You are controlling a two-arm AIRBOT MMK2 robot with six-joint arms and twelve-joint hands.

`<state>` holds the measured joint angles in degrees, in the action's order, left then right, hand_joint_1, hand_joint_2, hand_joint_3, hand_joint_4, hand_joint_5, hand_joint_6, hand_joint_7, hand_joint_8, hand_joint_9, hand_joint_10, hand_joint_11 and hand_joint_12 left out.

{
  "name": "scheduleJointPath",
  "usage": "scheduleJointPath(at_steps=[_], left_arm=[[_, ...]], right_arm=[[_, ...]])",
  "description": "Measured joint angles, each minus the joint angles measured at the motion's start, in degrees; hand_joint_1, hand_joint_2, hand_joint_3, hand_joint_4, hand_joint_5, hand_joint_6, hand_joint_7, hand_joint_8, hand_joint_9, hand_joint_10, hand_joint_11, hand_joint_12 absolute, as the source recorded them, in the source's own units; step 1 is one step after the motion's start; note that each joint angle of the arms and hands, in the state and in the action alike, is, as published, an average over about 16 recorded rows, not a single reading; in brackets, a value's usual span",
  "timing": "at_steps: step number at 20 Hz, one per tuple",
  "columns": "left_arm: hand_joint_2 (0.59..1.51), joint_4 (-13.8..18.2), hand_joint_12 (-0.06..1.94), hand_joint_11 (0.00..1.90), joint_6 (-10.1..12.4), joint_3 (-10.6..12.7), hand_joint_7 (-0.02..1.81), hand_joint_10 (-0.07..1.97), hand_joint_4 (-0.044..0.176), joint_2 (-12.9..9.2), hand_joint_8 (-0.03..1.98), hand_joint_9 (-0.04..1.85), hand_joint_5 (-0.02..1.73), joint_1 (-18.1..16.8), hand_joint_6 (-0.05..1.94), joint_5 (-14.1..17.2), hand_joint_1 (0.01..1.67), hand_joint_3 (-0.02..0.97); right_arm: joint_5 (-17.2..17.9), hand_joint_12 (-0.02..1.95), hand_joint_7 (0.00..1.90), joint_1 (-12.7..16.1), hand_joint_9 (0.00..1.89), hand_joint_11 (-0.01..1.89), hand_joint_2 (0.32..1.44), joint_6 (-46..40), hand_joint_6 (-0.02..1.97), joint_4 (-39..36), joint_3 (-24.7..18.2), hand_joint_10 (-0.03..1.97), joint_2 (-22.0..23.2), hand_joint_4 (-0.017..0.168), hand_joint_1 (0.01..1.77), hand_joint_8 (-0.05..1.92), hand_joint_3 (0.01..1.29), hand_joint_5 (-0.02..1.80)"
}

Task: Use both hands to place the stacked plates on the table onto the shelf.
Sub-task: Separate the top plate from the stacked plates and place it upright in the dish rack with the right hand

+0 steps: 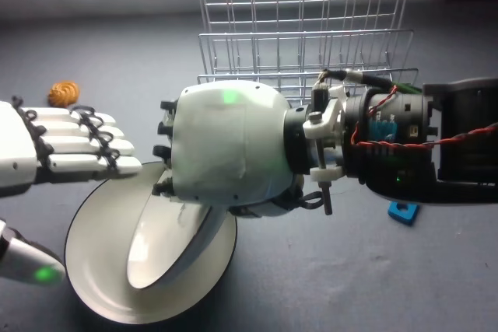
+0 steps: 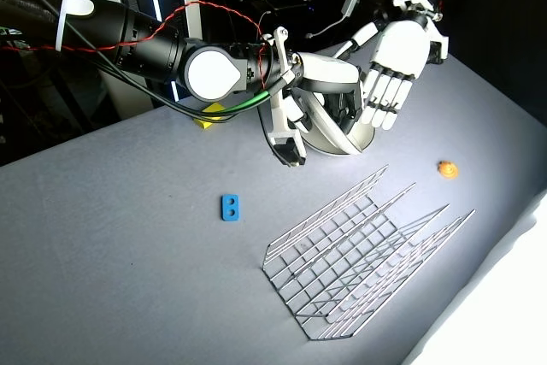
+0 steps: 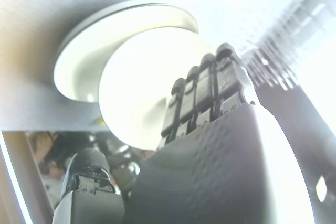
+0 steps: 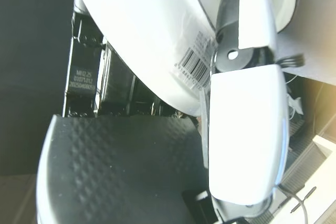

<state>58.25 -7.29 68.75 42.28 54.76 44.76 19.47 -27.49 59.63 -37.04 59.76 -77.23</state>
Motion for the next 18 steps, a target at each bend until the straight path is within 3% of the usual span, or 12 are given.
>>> scheduleJointPath(at_steps=[12,18], left_arm=[[1.075,-3.7,0.0,0.01,0.1,3.2,0.01,0.01,-0.001,-2.2,-0.01,0.01,0.02,-0.2,0.0,0.7,0.02,0.012],[1.074,-5.8,0.0,0.01,0.1,4.4,0.02,0.01,-0.001,-2.7,-0.01,0.02,0.02,0.7,0.0,2.5,0.02,0.012]], right_arm=[[-0.4,0.99,1.19,5.5,1.36,0.94,0.95,-1.1,0.8,3.2,-8.9,0.0,7.8,0.026,1.21,0.65,0.01,1.07],[1.1,1.01,1.19,8.9,1.36,0.93,0.95,-12.6,0.82,-2.6,-11.5,0.0,13.2,0.022,1.21,0.65,0.01,1.07]])
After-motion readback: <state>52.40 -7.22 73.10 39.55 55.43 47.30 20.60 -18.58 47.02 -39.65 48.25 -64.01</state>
